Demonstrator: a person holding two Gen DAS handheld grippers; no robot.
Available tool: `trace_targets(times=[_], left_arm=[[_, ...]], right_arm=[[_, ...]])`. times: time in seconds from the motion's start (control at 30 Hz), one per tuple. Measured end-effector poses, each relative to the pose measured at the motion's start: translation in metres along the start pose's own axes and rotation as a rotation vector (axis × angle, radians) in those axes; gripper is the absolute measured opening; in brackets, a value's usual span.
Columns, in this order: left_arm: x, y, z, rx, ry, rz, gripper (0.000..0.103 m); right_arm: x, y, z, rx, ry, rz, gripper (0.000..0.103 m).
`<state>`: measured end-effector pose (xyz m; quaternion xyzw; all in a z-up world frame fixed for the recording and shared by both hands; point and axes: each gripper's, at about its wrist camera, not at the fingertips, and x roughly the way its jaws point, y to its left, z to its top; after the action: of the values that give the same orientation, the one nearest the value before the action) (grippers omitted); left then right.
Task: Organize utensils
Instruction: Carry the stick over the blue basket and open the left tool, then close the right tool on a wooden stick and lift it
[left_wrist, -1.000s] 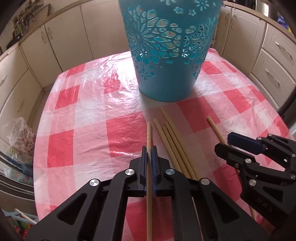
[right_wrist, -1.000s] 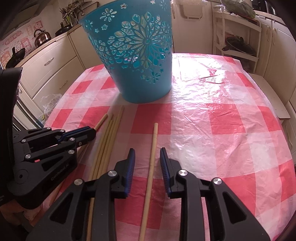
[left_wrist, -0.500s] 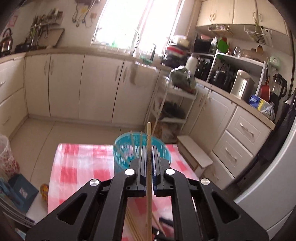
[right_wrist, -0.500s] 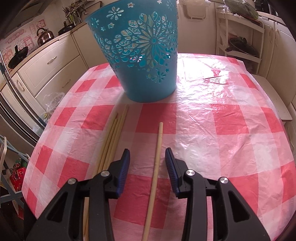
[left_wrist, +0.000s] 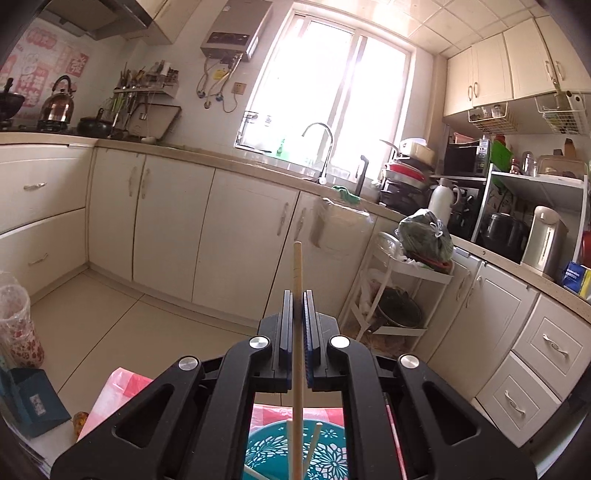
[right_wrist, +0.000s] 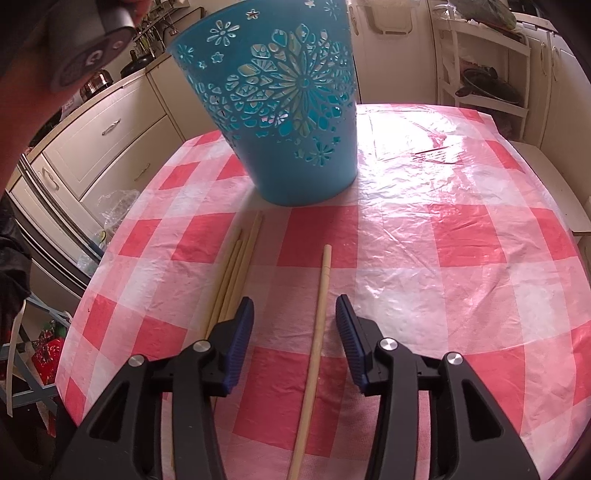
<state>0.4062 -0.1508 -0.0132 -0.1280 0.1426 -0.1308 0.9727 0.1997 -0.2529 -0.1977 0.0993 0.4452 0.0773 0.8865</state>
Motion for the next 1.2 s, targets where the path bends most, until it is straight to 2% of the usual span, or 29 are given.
trace_targets(times=[0.2, 0.5, 0.57, 0.63, 0.7, 0.73, 0.77, 0.83, 0.93, 1.03, 1.1, 1.13, 1.17, 1.2], left_arm=[[0.006, 0.006, -0.015, 0.003, 0.004, 0.010, 0.005], [0.003, 0.008, -0.035, 0.072, 0.124, -0.001, 0.007], [-0.008, 0.013, -0.037, 0.081, 0.133, 0.009, 0.016], [-0.027, 0.024, -0.038, 0.073, 0.116, 0.037, 0.047], [-0.054, 0.040, -0.039, 0.054, 0.073, 0.084, 0.062], [-0.067, 0.049, -0.041, 0.048, 0.056, 0.107, 0.069], [-0.080, 0.060, -0.045, 0.042, 0.045, 0.136, 0.072], [-0.097, 0.080, -0.058, 0.031, 0.058, 0.182, 0.083], [-0.102, 0.114, -0.092, 0.002, 0.179, 0.224, 0.085], [-0.098, 0.145, -0.127, -0.076, 0.312, 0.235, 0.085], [-0.098, 0.157, -0.146, -0.112, 0.361, 0.237, 0.085], [-0.097, 0.161, -0.154, -0.126, 0.378, 0.235, 0.086], [-0.096, 0.165, -0.160, -0.139, 0.394, 0.235, 0.086], [-0.094, 0.168, -0.166, -0.149, 0.408, 0.236, 0.086]], right_arm=[[0.001, 0.001, 0.001, -0.004, 0.002, 0.002, 0.048], [0.002, 0.002, 0.001, -0.010, 0.004, 0.001, 0.050], [0.002, 0.002, 0.001, -0.009, 0.004, 0.003, 0.050], [0.002, 0.001, 0.002, -0.004, 0.009, 0.014, 0.050], [0.002, -0.001, 0.002, -0.011, 0.018, 0.022, 0.050], [0.000, -0.002, 0.002, -0.021, 0.022, 0.020, 0.050], [-0.001, -0.002, 0.001, -0.028, 0.024, 0.015, 0.050], [-0.002, 0.000, 0.000, -0.043, 0.027, 0.004, 0.050], [-0.001, 0.002, 0.000, -0.060, 0.033, -0.016, 0.048], [-0.002, -0.006, 0.003, -0.004, 0.044, 0.018, 0.045], [-0.003, -0.016, 0.005, 0.038, 0.055, 0.021, 0.037], [-0.003, -0.017, 0.005, 0.035, 0.058, 0.000, 0.025], [-0.003, -0.016, 0.004, 0.022, 0.059, -0.018, 0.019], [-0.003, -0.013, 0.004, 0.000, 0.058, -0.039, 0.017]])
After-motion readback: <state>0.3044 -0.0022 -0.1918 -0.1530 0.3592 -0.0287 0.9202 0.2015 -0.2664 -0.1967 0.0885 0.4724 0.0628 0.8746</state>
